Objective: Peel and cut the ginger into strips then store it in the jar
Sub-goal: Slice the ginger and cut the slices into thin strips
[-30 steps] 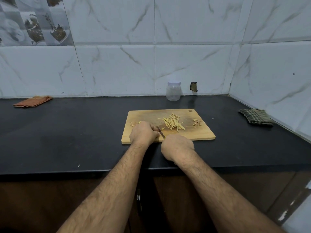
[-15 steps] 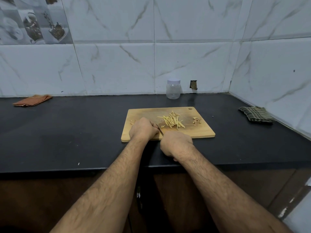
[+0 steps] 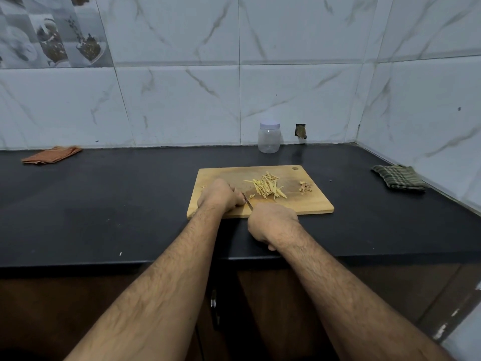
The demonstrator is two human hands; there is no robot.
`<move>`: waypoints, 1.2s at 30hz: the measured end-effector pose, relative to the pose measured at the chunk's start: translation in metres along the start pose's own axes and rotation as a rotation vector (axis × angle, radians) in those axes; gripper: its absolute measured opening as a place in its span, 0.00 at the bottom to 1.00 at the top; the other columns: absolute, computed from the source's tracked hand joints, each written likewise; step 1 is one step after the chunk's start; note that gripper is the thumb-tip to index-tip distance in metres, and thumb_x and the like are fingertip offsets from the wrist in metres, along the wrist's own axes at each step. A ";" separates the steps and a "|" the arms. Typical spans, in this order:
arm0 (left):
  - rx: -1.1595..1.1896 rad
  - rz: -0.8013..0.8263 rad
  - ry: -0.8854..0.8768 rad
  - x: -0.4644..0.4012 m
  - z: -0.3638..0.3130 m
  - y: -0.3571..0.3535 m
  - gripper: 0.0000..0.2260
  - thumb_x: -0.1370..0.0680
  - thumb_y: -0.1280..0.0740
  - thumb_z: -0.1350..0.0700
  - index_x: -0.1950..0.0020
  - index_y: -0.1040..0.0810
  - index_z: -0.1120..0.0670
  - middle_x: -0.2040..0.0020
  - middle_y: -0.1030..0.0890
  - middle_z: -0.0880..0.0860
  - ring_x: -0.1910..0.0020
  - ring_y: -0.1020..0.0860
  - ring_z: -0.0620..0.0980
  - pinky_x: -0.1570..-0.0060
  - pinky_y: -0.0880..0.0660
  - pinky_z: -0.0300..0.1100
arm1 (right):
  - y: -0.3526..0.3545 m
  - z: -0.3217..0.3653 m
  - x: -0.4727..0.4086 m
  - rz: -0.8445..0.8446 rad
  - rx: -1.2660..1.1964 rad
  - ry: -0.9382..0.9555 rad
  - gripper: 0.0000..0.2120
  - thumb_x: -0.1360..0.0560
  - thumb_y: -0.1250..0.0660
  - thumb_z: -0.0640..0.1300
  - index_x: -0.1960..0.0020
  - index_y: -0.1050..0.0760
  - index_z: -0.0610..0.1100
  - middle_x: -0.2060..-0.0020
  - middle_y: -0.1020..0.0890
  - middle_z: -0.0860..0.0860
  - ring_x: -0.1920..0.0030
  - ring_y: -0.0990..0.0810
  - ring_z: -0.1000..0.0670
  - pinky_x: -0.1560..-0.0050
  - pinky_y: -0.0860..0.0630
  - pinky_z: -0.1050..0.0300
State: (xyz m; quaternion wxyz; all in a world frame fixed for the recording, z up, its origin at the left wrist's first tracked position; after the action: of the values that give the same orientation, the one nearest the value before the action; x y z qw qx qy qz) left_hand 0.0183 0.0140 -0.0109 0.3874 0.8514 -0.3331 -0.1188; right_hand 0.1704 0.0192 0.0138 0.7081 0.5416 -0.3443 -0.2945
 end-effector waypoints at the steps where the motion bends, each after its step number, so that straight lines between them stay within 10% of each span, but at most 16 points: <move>1: -0.004 -0.002 -0.007 0.000 0.000 0.000 0.05 0.27 0.25 0.53 0.63 0.17 0.50 0.61 0.16 0.45 0.54 0.19 0.50 0.48 0.22 0.44 | 0.000 0.000 0.000 0.002 0.001 0.003 0.09 0.21 0.39 0.41 0.59 0.34 0.43 0.49 0.18 0.47 0.55 0.22 0.48 0.43 0.20 0.49; 16: -0.055 -0.088 -0.009 0.002 0.002 0.000 0.07 0.27 0.26 0.46 0.55 0.15 0.49 0.54 0.17 0.43 0.51 0.20 0.47 0.53 0.25 0.41 | -0.007 -0.015 0.016 0.011 0.068 0.004 0.12 0.19 0.41 0.45 0.61 0.34 0.44 0.64 0.26 0.49 0.65 0.25 0.48 0.51 0.21 0.52; 24: -0.050 -0.080 -0.005 0.005 0.001 0.001 0.05 0.26 0.27 0.48 0.56 0.16 0.49 0.52 0.16 0.43 0.50 0.21 0.46 0.50 0.23 0.43 | -0.007 -0.023 0.019 -0.026 0.065 0.001 0.12 0.17 0.43 0.47 0.41 0.23 0.45 0.53 0.23 0.48 0.55 0.24 0.47 0.57 0.28 0.52; 36: -0.029 -0.156 -0.079 0.014 0.009 0.002 0.11 0.23 0.33 0.50 0.63 0.21 0.53 0.61 0.18 0.47 0.58 0.22 0.50 0.67 0.32 0.40 | -0.003 -0.017 0.014 -0.080 -0.037 0.025 0.10 0.18 0.45 0.47 0.50 0.26 0.46 0.51 0.18 0.48 0.53 0.19 0.45 0.52 0.23 0.53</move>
State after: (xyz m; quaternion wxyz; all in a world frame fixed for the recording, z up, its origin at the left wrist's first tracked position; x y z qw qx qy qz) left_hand 0.0235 -0.0019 -0.0147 0.3758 0.8637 -0.2792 -0.1868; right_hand 0.1916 0.0170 0.0099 0.7100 0.5454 -0.3078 -0.3221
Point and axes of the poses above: each hand's wrist, its own x-axis away from the middle knuckle, its own y-axis out of the back of the hand, z = x × y, the point moved 5 cm from there along -x, towards the middle knuckle
